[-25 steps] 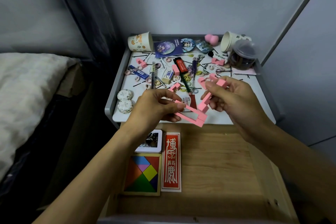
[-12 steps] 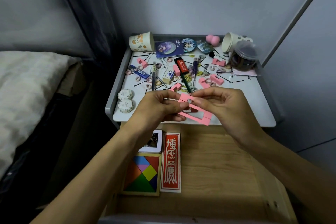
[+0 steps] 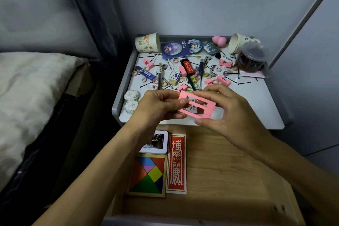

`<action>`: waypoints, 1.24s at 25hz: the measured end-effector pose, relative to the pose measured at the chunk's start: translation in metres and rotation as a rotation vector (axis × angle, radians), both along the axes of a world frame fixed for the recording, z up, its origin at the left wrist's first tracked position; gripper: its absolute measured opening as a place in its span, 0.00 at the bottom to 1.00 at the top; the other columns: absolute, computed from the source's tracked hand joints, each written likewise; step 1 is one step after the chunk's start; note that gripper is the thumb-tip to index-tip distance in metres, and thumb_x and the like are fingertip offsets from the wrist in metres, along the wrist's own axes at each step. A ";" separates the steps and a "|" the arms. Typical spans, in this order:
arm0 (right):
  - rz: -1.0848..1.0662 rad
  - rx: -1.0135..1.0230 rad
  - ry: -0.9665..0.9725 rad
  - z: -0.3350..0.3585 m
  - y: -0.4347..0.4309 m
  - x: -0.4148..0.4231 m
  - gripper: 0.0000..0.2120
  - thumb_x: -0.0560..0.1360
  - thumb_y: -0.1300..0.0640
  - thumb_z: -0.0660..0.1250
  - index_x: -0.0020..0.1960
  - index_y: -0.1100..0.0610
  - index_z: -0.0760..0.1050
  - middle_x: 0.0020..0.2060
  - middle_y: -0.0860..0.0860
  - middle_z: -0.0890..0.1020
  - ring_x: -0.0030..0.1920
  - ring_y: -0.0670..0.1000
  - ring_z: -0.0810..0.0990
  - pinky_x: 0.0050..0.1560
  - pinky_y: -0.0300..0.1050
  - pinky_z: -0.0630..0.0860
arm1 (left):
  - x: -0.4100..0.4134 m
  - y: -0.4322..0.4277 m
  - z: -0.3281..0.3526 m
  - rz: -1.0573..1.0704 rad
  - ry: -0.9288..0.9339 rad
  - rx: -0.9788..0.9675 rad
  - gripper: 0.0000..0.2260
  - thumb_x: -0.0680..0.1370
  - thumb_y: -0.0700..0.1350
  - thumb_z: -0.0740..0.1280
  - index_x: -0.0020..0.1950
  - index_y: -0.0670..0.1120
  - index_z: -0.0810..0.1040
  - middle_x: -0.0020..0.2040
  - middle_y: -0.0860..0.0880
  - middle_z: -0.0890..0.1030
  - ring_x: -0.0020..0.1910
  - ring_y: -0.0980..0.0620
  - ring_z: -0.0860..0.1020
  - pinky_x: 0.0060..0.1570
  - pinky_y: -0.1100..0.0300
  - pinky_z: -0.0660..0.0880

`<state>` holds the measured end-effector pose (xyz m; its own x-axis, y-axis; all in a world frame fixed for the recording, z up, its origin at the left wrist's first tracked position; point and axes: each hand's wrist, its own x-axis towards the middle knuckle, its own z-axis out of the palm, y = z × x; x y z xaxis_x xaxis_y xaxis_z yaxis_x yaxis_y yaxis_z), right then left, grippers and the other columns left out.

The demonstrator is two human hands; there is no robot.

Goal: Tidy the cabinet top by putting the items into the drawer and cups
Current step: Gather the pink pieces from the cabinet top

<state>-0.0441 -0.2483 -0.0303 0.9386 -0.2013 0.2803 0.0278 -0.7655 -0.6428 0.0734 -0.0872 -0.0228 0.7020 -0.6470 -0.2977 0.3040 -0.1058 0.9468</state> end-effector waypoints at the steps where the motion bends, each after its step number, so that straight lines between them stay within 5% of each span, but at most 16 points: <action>1: 0.022 -0.076 0.001 -0.001 0.000 -0.001 0.34 0.65 0.57 0.79 0.69 0.52 0.72 0.58 0.47 0.73 0.58 0.39 0.70 0.53 0.22 0.70 | 0.001 0.001 0.000 0.006 0.007 0.002 0.06 0.74 0.37 0.70 0.49 0.38 0.82 0.43 0.40 0.85 0.35 0.49 0.83 0.36 0.65 0.80; 7: -0.009 -0.197 -0.065 -0.003 0.003 -0.002 0.34 0.65 0.55 0.80 0.68 0.58 0.73 0.57 0.51 0.80 0.57 0.46 0.78 0.53 0.37 0.77 | 0.006 0.005 0.000 0.031 0.060 0.018 0.10 0.73 0.37 0.70 0.52 0.34 0.81 0.45 0.38 0.85 0.35 0.48 0.83 0.35 0.65 0.80; 25: -0.060 -0.363 -0.191 -0.013 0.018 -0.001 0.27 0.66 0.55 0.79 0.61 0.62 0.78 0.50 0.55 0.82 0.48 0.51 0.82 0.46 0.35 0.75 | 0.008 0.015 0.001 0.000 0.079 0.071 0.10 0.74 0.36 0.70 0.53 0.33 0.80 0.45 0.37 0.85 0.33 0.50 0.82 0.32 0.66 0.80; 31: 0.060 -0.013 0.110 -0.029 0.035 -0.011 0.27 0.66 0.49 0.78 0.62 0.53 0.77 0.51 0.45 0.80 0.49 0.43 0.79 0.51 0.39 0.79 | 0.019 0.042 0.005 -0.144 -0.323 0.515 0.15 0.77 0.53 0.68 0.46 0.41 0.82 0.38 0.46 0.85 0.33 0.49 0.84 0.32 0.61 0.78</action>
<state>-0.0555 -0.2129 -0.0590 0.9739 -0.1412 0.1777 0.0036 -0.7731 -0.6342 0.0928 -0.0452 -0.0174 0.7249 -0.5718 -0.3842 -0.0403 -0.5919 0.8050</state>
